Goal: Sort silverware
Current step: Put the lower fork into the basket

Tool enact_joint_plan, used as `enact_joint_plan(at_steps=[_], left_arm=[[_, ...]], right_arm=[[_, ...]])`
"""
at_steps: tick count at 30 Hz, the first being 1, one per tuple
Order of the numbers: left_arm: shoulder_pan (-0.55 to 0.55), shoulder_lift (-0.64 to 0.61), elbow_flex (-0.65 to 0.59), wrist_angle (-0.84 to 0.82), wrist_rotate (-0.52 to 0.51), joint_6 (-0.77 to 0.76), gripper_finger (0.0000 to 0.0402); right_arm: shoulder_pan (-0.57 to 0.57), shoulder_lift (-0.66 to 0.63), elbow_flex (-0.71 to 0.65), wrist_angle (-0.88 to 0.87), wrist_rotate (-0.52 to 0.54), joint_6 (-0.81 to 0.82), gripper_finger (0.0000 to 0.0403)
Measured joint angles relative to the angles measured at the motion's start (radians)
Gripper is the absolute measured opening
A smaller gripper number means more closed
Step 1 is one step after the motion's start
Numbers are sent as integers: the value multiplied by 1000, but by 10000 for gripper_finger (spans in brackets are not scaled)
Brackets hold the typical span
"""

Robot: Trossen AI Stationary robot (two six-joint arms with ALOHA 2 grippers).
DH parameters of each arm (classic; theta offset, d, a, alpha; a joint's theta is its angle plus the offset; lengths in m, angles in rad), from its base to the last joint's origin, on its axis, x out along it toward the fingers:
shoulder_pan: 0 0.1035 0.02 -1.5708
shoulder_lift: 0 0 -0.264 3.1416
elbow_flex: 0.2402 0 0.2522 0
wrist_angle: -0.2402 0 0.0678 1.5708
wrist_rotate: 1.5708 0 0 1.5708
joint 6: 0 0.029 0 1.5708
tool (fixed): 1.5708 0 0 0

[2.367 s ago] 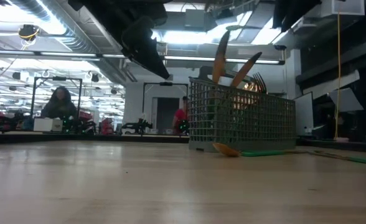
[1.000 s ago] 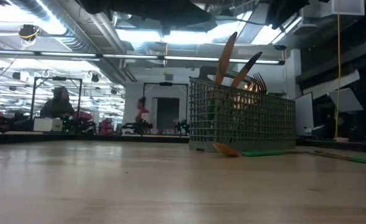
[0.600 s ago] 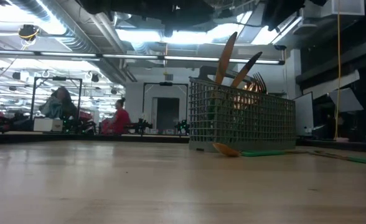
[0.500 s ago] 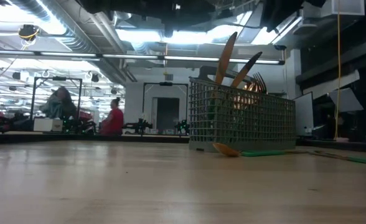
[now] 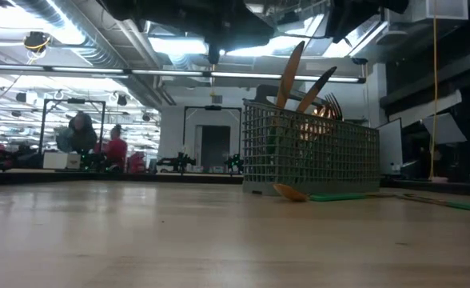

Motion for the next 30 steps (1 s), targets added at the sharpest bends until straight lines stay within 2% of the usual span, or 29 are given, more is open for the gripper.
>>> enact_joint_plan(at_steps=[8, 16, 30], left_arm=[[0, 0, 0, -1, 0, 32, 92], [0, 0, 0, 0, -1, 95, 13], [0, 0, 0, -1, -7, 123, 2]], right_arm=[[0, 1, 0, 13, 0, -1, 124], [0, 1, 0, 11, 9, -4, 124], [1, 0, 0, 49, -20, 15, 123]])
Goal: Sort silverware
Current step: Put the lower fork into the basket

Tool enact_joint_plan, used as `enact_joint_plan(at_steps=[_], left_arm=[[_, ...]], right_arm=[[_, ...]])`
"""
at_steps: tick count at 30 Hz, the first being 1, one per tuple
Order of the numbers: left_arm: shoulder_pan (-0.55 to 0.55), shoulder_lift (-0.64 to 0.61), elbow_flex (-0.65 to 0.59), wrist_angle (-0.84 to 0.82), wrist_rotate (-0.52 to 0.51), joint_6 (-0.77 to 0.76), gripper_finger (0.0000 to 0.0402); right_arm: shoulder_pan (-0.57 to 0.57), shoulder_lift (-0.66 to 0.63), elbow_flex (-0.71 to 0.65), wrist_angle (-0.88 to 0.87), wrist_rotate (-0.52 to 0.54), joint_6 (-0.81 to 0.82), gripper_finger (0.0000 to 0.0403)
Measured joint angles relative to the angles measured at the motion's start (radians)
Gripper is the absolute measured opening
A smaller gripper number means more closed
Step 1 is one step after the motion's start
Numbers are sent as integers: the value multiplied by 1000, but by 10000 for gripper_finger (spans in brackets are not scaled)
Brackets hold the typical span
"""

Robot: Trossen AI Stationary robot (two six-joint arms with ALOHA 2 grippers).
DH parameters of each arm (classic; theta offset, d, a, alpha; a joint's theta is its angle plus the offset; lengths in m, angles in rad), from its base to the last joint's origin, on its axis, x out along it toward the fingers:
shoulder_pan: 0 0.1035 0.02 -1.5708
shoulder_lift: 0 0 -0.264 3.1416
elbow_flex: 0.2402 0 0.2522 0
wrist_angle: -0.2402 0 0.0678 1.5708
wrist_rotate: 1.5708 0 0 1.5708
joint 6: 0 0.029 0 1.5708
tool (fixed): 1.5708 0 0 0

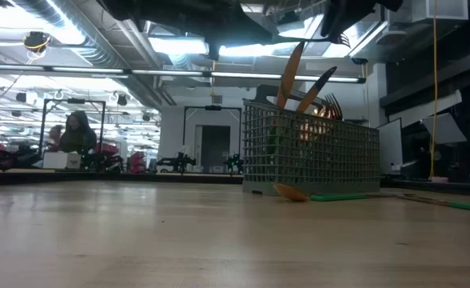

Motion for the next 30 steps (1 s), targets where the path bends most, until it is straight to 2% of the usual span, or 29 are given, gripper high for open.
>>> enact_joint_plan(at_steps=[7, 12, 16, 22, 26, 30], left_arm=[[0, 0, 0, -1, -3, -1, 1], [0, 0, 0, -8, -19, -2, 1], [9, 0, 0, -7, -41, 7, 0], [53, 0, 0, -7, -43, -24, 0], [76, 0, 0, -1, -44, -24, 0], [91, 0, 0, 2, -44, -24, 0]], right_arm=[[0, 0, 0, 44, -9, 4, 124], [0, 0, 1, 45, 0, 68, 124], [-1, 0, 40, -14, 41, 144, 124], [-1, -9, 165, -197, 43, 289, 124], [-1, -83, 169, -253, 43, 442, 124], [-1, -233, 57, -218, 45, 588, 124]])
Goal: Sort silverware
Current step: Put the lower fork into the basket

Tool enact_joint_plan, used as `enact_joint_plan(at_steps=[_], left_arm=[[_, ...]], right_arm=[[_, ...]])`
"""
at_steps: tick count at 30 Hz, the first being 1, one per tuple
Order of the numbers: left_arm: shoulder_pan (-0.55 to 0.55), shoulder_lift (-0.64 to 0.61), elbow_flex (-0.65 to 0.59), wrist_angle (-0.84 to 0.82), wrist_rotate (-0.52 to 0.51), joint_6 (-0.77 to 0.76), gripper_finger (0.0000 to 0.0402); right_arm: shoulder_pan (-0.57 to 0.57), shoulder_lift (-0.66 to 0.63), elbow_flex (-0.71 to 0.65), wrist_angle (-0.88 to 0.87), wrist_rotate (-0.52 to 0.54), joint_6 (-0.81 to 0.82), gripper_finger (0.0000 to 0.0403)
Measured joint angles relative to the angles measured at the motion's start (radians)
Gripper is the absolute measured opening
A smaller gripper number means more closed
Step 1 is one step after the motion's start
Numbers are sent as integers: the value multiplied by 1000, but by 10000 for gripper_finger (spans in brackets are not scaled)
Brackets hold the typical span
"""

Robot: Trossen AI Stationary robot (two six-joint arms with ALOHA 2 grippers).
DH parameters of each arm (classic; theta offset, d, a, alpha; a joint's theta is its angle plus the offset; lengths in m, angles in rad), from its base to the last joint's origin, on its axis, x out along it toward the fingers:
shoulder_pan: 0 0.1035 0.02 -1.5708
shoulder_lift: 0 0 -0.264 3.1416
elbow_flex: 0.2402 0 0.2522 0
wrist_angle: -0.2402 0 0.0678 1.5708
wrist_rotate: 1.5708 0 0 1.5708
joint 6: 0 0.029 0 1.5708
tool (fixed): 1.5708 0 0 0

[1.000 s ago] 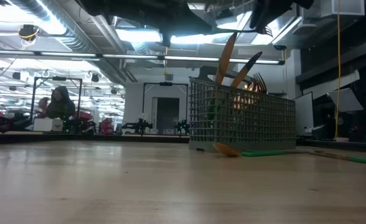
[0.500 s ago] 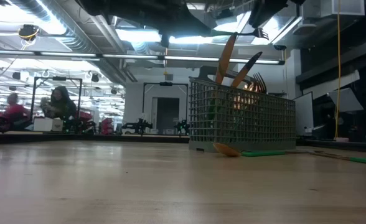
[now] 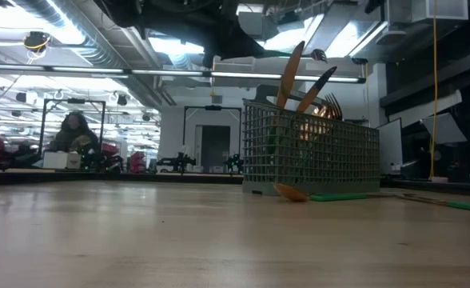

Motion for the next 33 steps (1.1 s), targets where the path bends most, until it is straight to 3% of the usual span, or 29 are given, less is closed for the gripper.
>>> enact_joint_plan(at_steps=[4, 10, 19, 26, 33], left_arm=[[3, 0, 0, 5, 0, 20, 0], [-4, 0, 0, 25, 14, 19, 0], [-41, -2, 0, 88, 55, 13, 0], [-83, -2, 0, 179, 55, 44, 0], [-127, -2, 0, 245, 57, 102, 0]], right_arm=[[0, -193, -204, 165, 44, 125, 124], [0, -451, -566, 626, -1, 160, 124], [0, -632, -991, 1330, -107, 83, 124], [0, -654, -1151, 1740, -218, -40, 124], [0, -654, -1171, 1839, -311, -110, 124]])
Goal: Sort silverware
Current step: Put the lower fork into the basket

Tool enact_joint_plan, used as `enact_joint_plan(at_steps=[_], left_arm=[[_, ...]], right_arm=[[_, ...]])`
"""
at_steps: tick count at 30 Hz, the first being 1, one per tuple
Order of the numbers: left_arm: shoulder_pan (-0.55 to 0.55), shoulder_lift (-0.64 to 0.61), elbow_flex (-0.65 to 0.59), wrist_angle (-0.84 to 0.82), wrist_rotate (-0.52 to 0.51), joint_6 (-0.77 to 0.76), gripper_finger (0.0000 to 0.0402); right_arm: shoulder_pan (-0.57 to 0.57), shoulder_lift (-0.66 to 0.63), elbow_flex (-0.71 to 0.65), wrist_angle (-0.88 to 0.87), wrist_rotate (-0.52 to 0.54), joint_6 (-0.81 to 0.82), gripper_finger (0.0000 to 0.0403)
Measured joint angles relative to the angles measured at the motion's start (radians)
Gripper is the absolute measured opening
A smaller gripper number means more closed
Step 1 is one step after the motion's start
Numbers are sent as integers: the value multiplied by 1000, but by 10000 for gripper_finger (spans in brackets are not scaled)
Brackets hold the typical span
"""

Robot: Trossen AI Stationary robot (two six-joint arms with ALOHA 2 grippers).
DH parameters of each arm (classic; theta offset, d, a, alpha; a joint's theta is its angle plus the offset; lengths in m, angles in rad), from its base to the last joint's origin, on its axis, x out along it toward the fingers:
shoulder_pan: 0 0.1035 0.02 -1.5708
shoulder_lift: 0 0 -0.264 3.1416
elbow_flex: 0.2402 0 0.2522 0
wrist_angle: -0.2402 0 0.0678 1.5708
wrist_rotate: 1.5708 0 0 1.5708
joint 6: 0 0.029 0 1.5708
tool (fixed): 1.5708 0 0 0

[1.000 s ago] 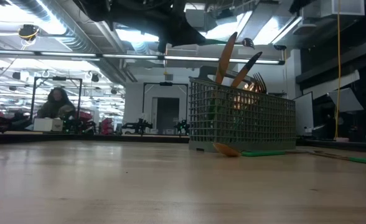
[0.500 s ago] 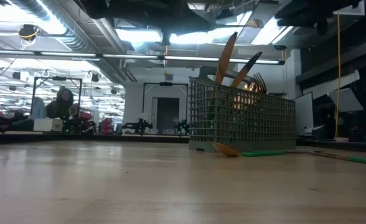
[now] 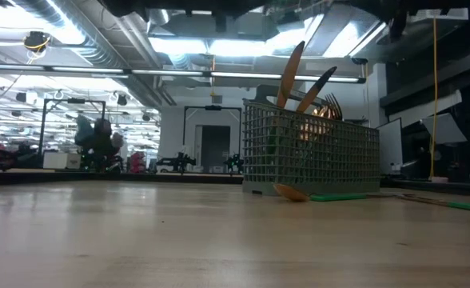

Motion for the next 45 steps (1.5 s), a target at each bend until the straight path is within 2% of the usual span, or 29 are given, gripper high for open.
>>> enact_joint_plan(at_steps=[6, 15, 20, 24, 33, 40, 45], left_arm=[[-37, 0, 0, 17, 1, 47, 0], [-74, 0, 0, 20, 1, 78, 0], [-78, 0, 0, 23, 7, 96, 0], [-78, 0, 0, 22, 8, 96, 0], [-77, 0, 0, 10, 5, 97, 0], [-77, 1, 0, 8, 0, 97, 1], [-75, 1, 1, 2, -11, 91, 23]], right_arm=[[1, 0, 0, 109, -168, -89, 124], [0, 0, 0, 161, -253, -150, 124], [0, 0, 0, 213, -341, -152, 124], [0, 3, 0, 222, -347, -152, 108], [1, 3, 0, 224, -351, -172, 29], [1, 3, 0, 224, -357, -170, 15], [1, 3, 0, 221, -356, -177, 13]])
